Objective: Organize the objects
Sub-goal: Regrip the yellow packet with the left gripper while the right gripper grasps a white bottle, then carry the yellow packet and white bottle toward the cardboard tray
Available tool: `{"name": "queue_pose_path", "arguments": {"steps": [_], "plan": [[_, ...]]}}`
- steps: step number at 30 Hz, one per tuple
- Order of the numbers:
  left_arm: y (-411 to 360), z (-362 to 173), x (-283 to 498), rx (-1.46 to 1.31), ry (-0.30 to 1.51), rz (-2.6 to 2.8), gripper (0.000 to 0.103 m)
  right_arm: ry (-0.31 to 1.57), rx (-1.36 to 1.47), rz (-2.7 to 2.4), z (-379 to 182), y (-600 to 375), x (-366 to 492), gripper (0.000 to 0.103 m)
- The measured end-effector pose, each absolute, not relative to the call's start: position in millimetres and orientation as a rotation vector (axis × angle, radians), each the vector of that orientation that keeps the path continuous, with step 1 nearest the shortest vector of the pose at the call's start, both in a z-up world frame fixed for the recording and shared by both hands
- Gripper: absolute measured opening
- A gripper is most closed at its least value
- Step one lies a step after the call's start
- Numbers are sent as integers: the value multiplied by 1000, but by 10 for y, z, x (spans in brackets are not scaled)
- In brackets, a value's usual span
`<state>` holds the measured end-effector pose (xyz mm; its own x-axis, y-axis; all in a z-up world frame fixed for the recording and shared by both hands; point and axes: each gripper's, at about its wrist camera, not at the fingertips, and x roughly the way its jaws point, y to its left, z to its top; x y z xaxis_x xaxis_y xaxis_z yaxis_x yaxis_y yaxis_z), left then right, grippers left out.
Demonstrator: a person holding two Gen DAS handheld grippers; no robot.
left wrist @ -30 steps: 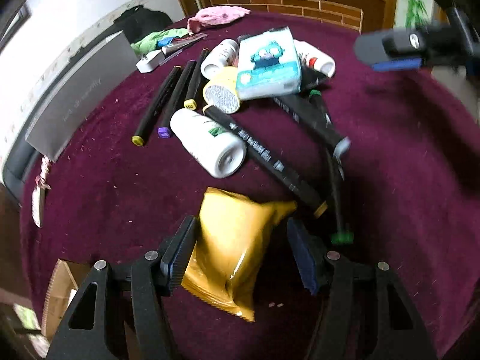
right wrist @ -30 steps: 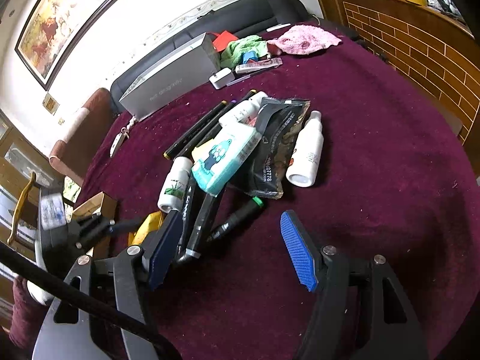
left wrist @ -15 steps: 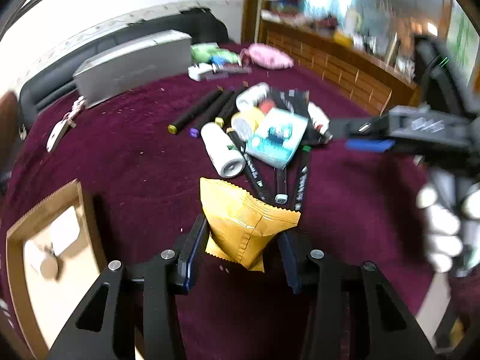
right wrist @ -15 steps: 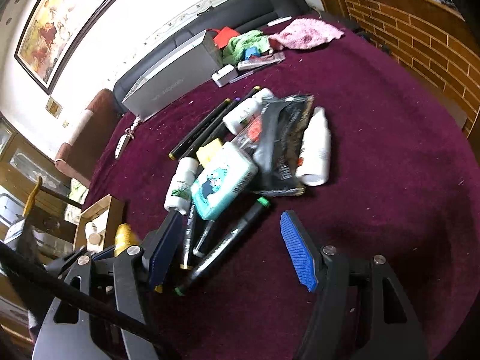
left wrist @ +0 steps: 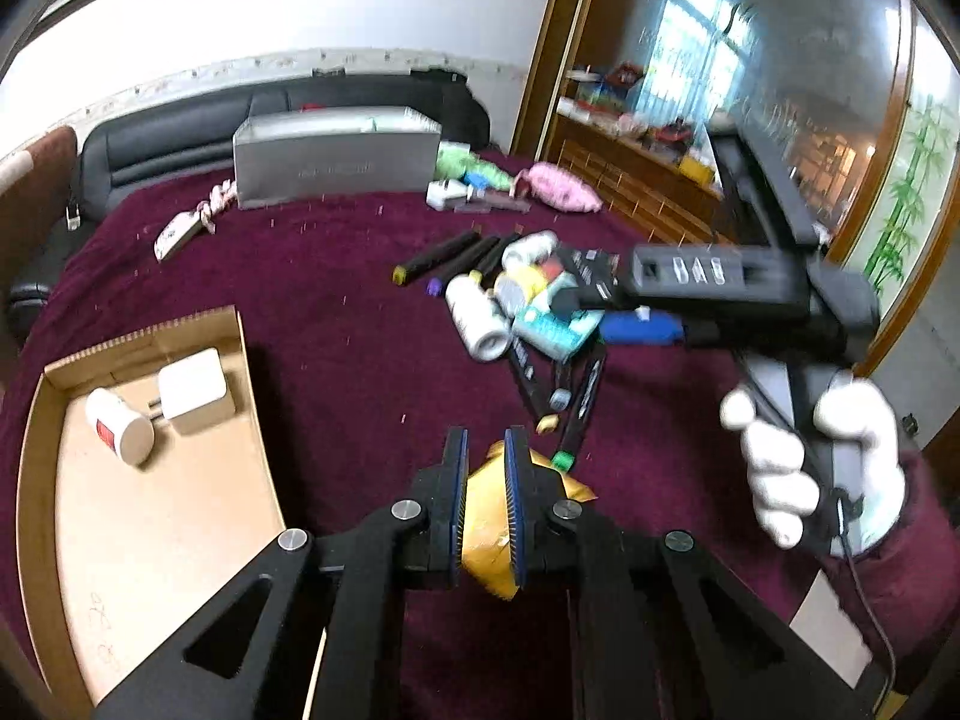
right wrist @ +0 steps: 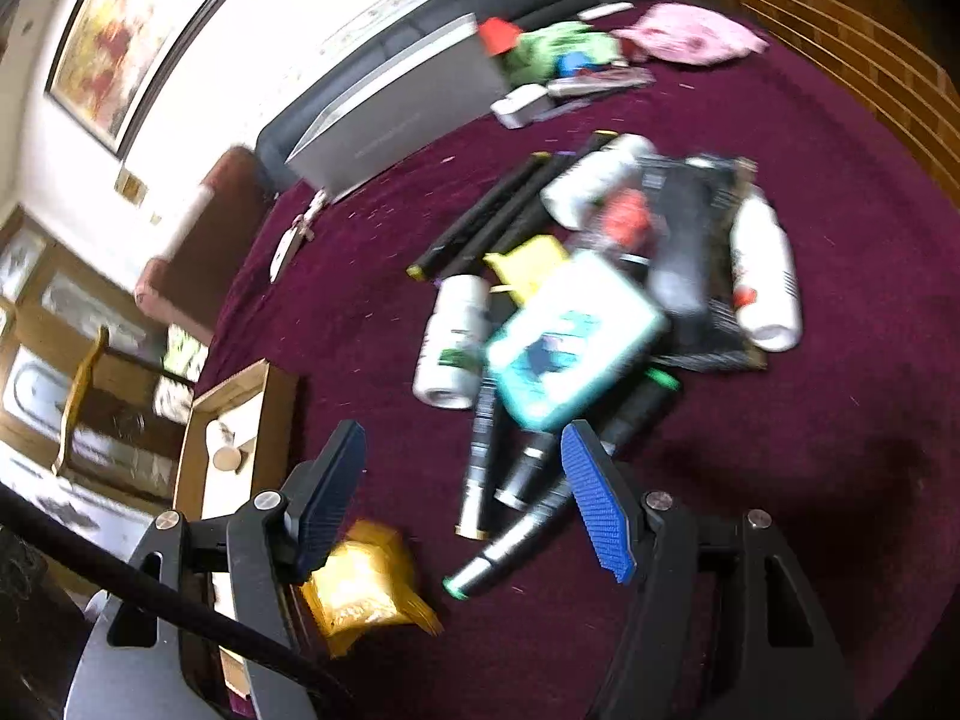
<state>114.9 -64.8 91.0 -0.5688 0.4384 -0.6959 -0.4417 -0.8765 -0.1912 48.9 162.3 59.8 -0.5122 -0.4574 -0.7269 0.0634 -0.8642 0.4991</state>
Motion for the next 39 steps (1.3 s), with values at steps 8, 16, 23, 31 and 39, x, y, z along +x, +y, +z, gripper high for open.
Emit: {"name": "queue_pose_path", "arguments": {"steps": [8,16,23,31,39], "plan": [[-490,700,1136,-1152,96,2354,36,-465,1418,-2403,539,1161,110,67],[-772,726,1104,-1169,-12,2402,36,-221,1641,-2444,306,803,-379,42],[-784,640,1094,-1217,16,2382,36,-162,1747,-2440,114,754,-475,32],[-269,520,1106,-1202,296,2278,36,-419,1584,-2363,365,1250,-43,32],[133,500,1109,-1115,625,2167,36,-541,1488,-2315,536,1781,581,32]]}}
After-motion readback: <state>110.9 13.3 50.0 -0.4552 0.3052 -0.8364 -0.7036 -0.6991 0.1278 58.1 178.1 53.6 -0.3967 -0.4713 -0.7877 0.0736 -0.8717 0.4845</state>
